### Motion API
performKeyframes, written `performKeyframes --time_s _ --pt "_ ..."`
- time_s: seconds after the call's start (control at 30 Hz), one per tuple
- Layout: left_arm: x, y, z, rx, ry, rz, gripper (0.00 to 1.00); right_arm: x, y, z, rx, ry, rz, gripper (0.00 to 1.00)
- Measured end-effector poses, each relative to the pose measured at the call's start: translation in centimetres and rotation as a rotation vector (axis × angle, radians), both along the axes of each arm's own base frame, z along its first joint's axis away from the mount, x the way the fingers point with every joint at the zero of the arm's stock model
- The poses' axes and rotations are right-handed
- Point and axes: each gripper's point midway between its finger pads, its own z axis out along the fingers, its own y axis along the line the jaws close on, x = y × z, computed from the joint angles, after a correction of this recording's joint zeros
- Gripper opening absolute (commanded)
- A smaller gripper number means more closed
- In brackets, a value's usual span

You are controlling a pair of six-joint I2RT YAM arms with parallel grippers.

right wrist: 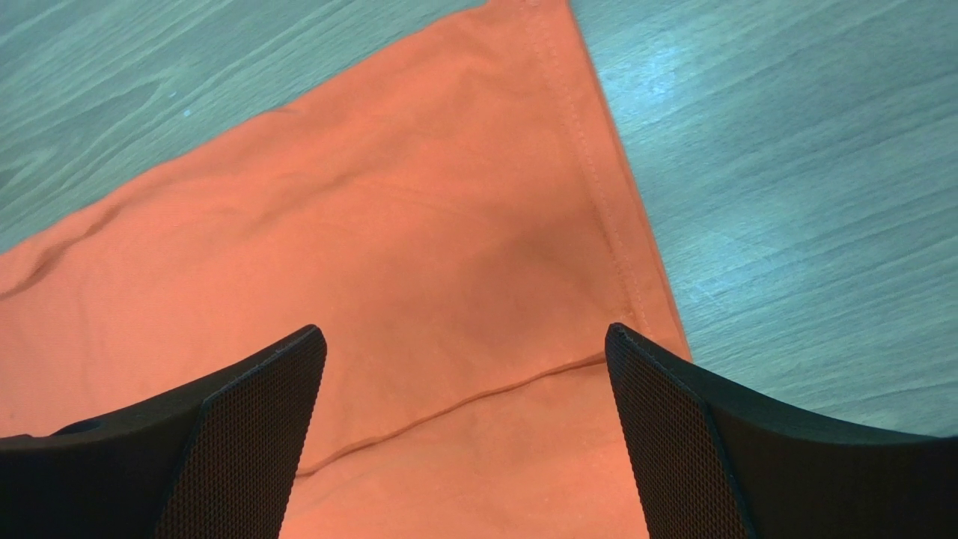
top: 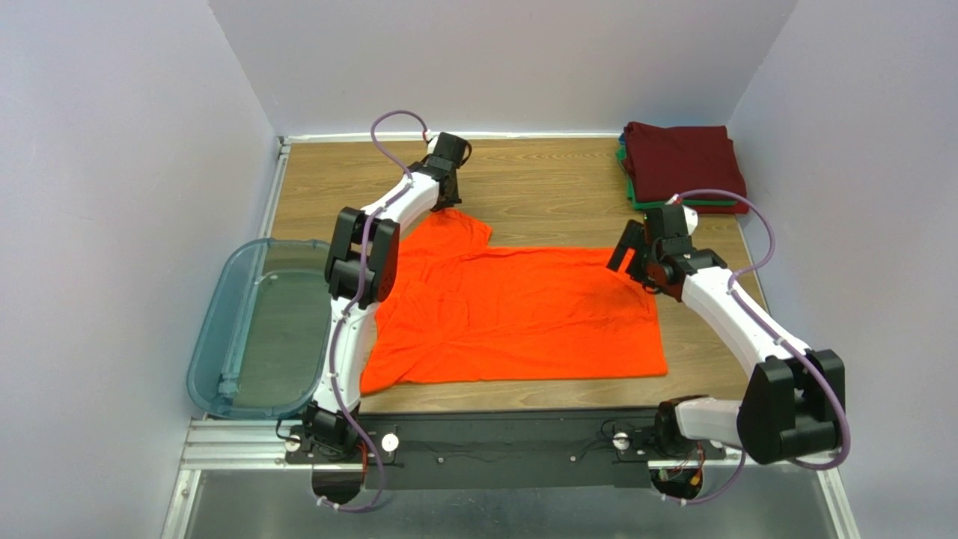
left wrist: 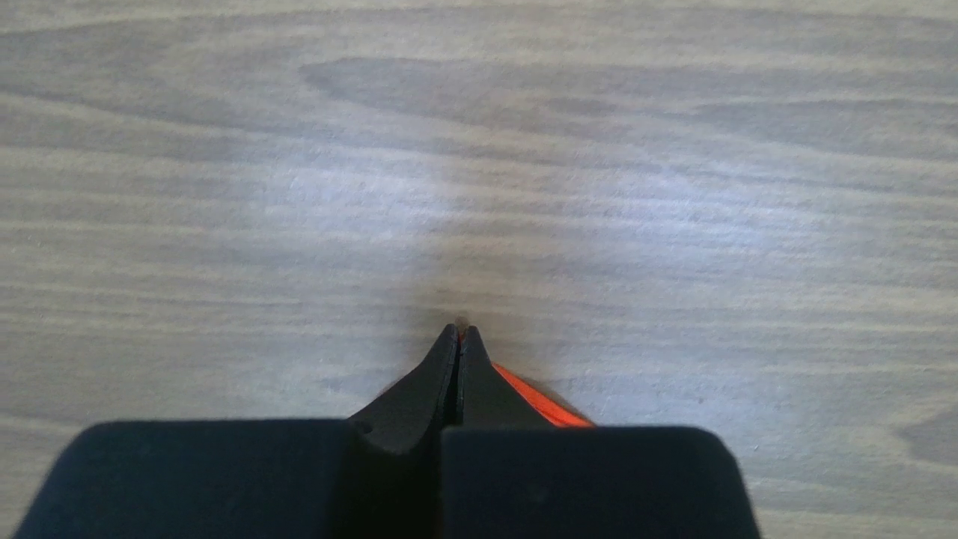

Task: Fold and stack the t-shirts
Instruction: Fold the tshirt

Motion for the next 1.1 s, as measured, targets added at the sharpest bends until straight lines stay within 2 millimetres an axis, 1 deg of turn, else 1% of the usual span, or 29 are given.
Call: performKeyframes --time_s 0.1,0.17,0.27,0.37,0.4,0.47,0.5,0.53,0.6,0.67,0.73,0.87,0.93,1.0,1.07,1.1 --pt "-1.0 0.3 0.0 0.006 0.012 -0.003 0.0 0.6 -0.6 -0.3 -0.011 0.013 -0.037 1.0" --pt "-1.8 0.5 0.1 0.01 0.023 -0.005 0.0 1.4 -1.1 -0.7 -0.017 0.026 -0.066 1.0" --pt "-3.2 0.8 0.3 0.013 0.032 -0.008 0.0 3.5 -2.0 -1.4 -0.029 0.055 -0.11 0.99" --pt "-3.7 0.9 1.1 0.007 0.017 -0.01 0.0 5.7 -3.2 -2.5 -0.035 0.082 -0.156 0.95" --pt "-3.7 0.9 1.5 0.002 0.006 -0.01 0.0 6.6 -3.5 -2.8 -0.037 0.083 -0.171 0.91" --pt "-3.8 0.7 2.5 -0.008 -0.018 -0.013 0.0 8.1 -4.3 -3.5 -0.048 0.088 -0.202 0.88" --pt "-3.8 0.6 2.9 -0.015 -0.032 -0.013 0.0 8.7 -4.6 -3.7 -0.052 0.088 -0.212 0.82" --pt "-3.8 0.6 3.2 -0.02 -0.042 -0.014 0.0 9.7 -5.0 -4.2 -0.056 0.087 -0.226 0.79" --pt "-4.1 0.5 3.8 -0.032 -0.057 -0.017 0.0 10.8 -5.3 -4.8 -0.063 0.093 -0.236 0.69" --pt "-4.5 0.5 3.8 -0.039 -0.061 -0.019 0.0 11.7 -5.5 -5.5 -0.071 0.098 -0.241 0.65" --pt "-4.9 0.5 3.7 -0.046 -0.061 -0.018 0.0 12.2 -5.6 -6.0 -0.079 0.104 -0.24 0.63" --pt "-5.9 0.5 3.1 -0.055 -0.047 -0.02 0.0 12.1 -6.0 -7.0 -0.103 0.124 -0.248 0.55" --pt "-6.5 0.5 2.9 -0.061 -0.041 -0.021 0.0 12.0 -6.2 -7.2 -0.115 0.13 -0.251 0.53" --pt "-6.9 0.5 3.1 -0.069 -0.044 -0.022 0.0 12.0 -6.3 -7.3 -0.122 0.133 -0.252 0.48" --pt "-7.2 0.4 3.4 -0.076 -0.048 -0.019 0.0 12.0 -6.4 -7.4 -0.127 0.134 -0.252 0.47" --pt "-7.4 0.5 3.6 -0.079 -0.051 -0.018 0.0 12.0 -6.4 -7.5 -0.128 0.134 -0.252 0.43"
